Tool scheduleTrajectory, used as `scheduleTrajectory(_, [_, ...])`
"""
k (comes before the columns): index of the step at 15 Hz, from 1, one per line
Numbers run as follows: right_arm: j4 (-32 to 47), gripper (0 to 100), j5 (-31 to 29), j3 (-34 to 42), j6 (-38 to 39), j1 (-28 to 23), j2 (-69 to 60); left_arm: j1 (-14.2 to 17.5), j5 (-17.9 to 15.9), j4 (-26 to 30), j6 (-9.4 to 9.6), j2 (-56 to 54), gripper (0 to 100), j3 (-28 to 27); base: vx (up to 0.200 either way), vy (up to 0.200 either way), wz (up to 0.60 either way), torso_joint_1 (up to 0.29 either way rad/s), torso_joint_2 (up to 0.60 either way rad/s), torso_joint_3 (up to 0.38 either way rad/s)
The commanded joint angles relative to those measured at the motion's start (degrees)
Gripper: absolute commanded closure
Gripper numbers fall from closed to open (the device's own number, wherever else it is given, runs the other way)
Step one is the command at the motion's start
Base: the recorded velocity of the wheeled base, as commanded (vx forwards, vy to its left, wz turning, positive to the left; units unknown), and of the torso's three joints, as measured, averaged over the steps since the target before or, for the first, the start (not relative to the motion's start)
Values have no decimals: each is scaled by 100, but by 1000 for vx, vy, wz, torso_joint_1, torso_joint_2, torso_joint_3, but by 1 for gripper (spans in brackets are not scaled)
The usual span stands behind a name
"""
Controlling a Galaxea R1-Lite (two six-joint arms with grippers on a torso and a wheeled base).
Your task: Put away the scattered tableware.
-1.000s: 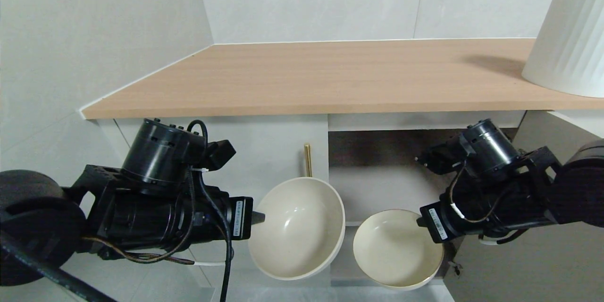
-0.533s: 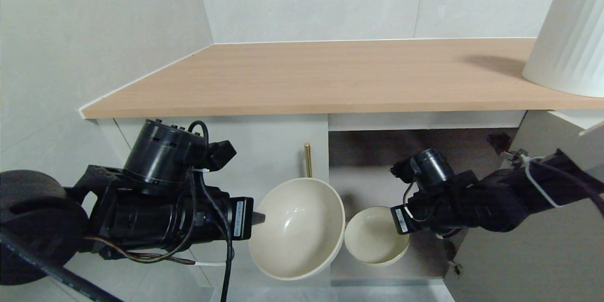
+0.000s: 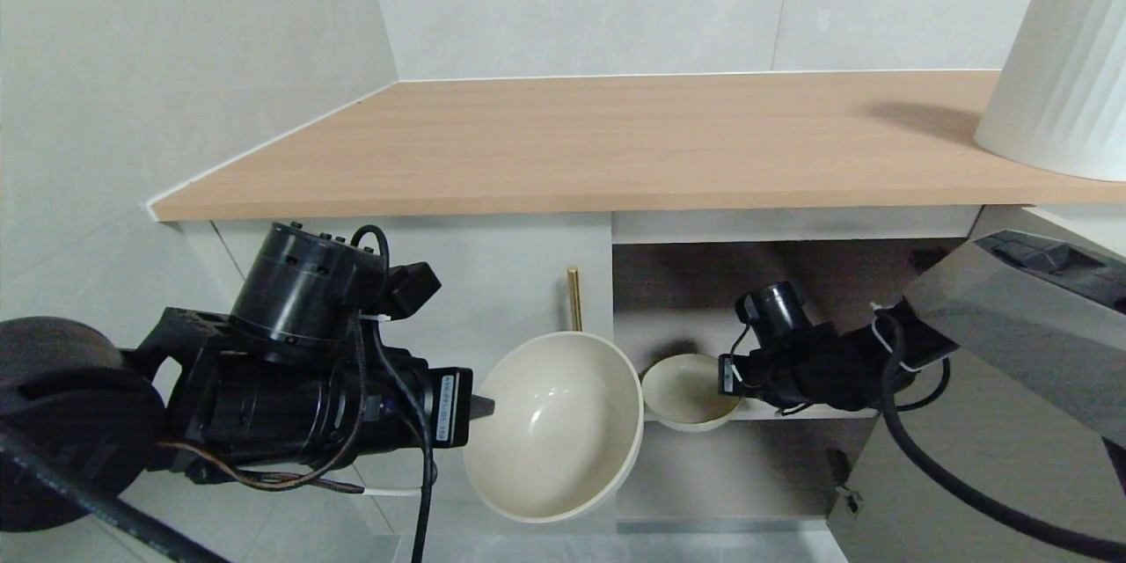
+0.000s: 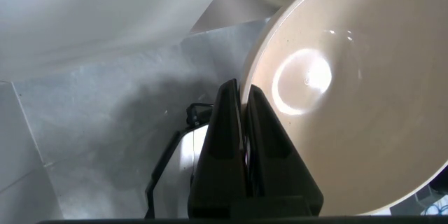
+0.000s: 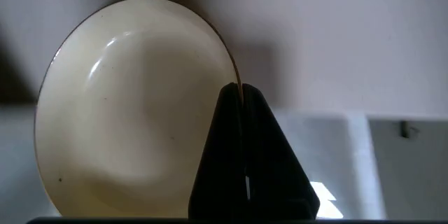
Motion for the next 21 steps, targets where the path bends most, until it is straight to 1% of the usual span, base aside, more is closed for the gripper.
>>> scheduleTrajectory(1, [-28, 100, -210, -336, 65, -175, 466, 0, 1, -1, -1, 9, 100, 10, 0, 0, 0, 0, 0, 0])
scheduleTrajectory(3, [-423, 100, -684, -415, 30, -272, 677, 0, 1, -1, -1, 9, 100, 10, 0, 0, 0, 0, 0, 0])
scheduleTrajectory(4, [-687, 100, -790, -415, 4, -324, 738, 0, 1, -1, -1, 9, 100, 10, 0, 0, 0, 0, 0, 0])
scheduleTrajectory(5, [-722, 100, -799, -415, 4, -324, 747, 0, 1, -1, -1, 9, 100, 10, 0, 0, 0, 0, 0, 0])
scheduleTrajectory(6, [-951, 100, -860, -415, -14, -351, 809, 0, 1, -1, -1, 17, 100, 1, 0, 0, 0, 0, 0, 0])
scheduleTrajectory(17, [-995, 100, -869, -309, -93, -421, 730, 0, 1, -1, -1, 70, 100, 1, 0, 0, 0, 0, 0, 0])
scheduleTrajectory(18, [-995, 0, -869, -309, -93, -430, 703, 0, 1, -1, -1, 70, 100, 1, 0, 0, 0, 0, 0, 0])
scheduleTrajectory(21, [-995, 0, -869, -230, -84, -430, 571, 0, 10, -9, -1, 123, 100, 10, 0, 0, 0, 0, 0, 0])
